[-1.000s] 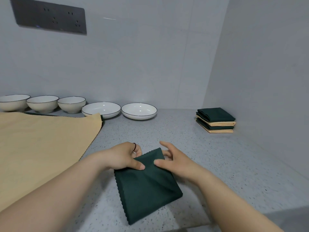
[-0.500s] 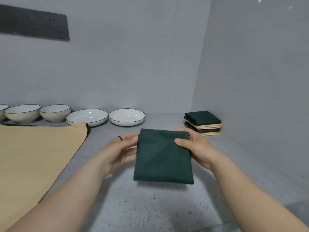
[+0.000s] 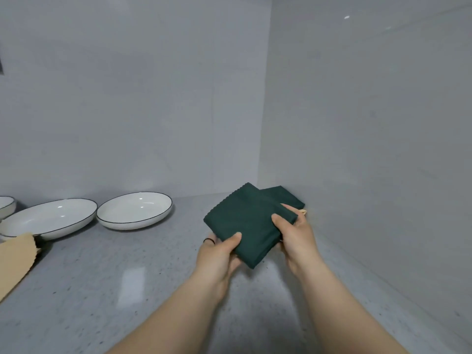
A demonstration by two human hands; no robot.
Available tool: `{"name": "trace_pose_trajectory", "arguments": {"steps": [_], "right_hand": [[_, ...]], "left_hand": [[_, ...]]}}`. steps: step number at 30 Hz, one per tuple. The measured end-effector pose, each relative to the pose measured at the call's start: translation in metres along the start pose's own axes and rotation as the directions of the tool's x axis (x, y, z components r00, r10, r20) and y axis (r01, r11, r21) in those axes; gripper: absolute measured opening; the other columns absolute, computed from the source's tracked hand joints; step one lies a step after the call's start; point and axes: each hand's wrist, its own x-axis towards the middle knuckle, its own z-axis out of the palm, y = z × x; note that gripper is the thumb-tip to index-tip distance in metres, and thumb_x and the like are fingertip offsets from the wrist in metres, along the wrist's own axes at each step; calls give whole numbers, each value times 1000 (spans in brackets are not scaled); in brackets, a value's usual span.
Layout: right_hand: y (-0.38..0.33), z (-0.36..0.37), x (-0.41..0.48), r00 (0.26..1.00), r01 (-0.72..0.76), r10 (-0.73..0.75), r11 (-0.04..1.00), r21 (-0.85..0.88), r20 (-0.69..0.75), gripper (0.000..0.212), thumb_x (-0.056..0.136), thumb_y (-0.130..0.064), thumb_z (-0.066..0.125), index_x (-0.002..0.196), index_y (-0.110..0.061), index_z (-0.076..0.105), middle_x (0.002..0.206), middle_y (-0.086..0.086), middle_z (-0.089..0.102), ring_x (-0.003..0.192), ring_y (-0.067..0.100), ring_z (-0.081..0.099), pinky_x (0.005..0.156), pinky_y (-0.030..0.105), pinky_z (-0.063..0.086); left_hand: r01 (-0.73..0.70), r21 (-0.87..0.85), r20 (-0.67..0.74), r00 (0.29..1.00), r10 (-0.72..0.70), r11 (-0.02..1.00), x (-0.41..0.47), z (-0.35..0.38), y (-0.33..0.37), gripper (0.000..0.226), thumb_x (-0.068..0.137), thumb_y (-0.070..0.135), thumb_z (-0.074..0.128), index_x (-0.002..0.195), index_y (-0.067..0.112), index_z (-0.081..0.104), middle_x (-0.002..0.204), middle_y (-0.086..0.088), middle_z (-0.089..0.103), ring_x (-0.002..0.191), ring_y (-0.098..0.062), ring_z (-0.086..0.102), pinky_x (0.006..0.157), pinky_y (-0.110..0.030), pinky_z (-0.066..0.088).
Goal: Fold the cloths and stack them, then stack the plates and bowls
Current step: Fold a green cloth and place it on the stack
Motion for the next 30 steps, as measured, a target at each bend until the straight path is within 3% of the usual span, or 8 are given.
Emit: {"name": "trace_pose_trajectory", "arguments": {"steps": [5, 8, 13, 16, 20, 26, 28, 30], "right_hand": [[0, -11, 50, 999, -33, 33, 999, 8, -33, 33, 91, -6, 50, 124, -9, 46, 112, 12, 57, 84, 26, 62, 45, 27, 56], [0, -16, 83, 999, -15, 14, 1000, -21, -48, 29, 92, -4, 47, 120, -12, 46, 113, 12, 54, 78, 21, 60, 41, 21, 53], [1, -27, 131, 996, 79, -85, 983, -164, -28, 37, 93, -4, 46, 129, -13, 42, 119, 9, 49, 90, 21, 57, 42, 15, 51], [4, -33, 150, 984, 167, -180, 936, -310, -15, 41, 92, -5, 49, 132, -12, 41, 117, 3, 47, 84, 10, 56, 55, 17, 56], [13, -47, 164, 950, 249, -311, 825, -507, -40, 43, 91, -2, 49, 132, -9, 42, 134, 3, 47, 119, 13, 47, 104, 27, 40], [21, -52, 164, 923, 311, -378, 613, -727, 75, 42, 93, -10, 48, 135, -10, 41, 138, 3, 45, 127, 14, 40, 89, 5, 25], [20, -49, 160, 899, 348, -416, 483, -804, 139, 42, 95, -14, 46, 137, -9, 40, 147, 5, 34, 137, 15, 28, 102, 10, 18], [16, -46, 156, 855, 389, -464, 276, -879, 232, 40, 97, -16, 42, 136, -10, 43, 152, 3, 26, 143, 16, 14, 112, 19, 8]], "left_hand": [[-244, 290, -11, 966, 259, 925, 58, 31, 18, 74, 88, -7, 52, 145, 24, 17, 99, -1, 63, 97, -22, 59, 91, -38, 49], [-282, 438, 66, 957, 283, 853, 95, 44, 22, 61, 87, -8, 51, 139, 20, 36, 126, -6, 53, 109, -22, 55, 100, -42, 46], [-257, 474, 110, 966, 233, 842, 138, 59, 21, 58, 88, -7, 51, 141, 13, 35, 129, -9, 50, 105, -21, 55, 100, -39, 46], [-231, 496, 113, 973, 202, 837, 159, 64, 11, 60, 89, -5, 52, 143, 11, 31, 134, -10, 48, 115, -25, 54, 102, -38, 44], [-225, 539, 138, 974, 178, 812, 173, 69, -5, 62, 88, -2, 54, 143, 10, 30, 136, -10, 48, 119, -24, 52, 104, -35, 43], [-251, 618, 134, 967, 215, 745, 173, 74, -11, 59, 89, -2, 53, 142, 9, 31, 123, -3, 51, 105, -15, 51, 93, -22, 43], [-267, 651, 141, 962, 233, 710, 174, 74, -11, 55, 89, -2, 53, 140, 8, 34, 116, -1, 50, 99, -12, 48, 90, -20, 42], [-263, 682, 136, 962, 235, 682, 177, 74, -12, 57, 90, 1, 53, 141, 8, 32, 128, -5, 50, 106, -15, 50, 93, -21, 42]]}}
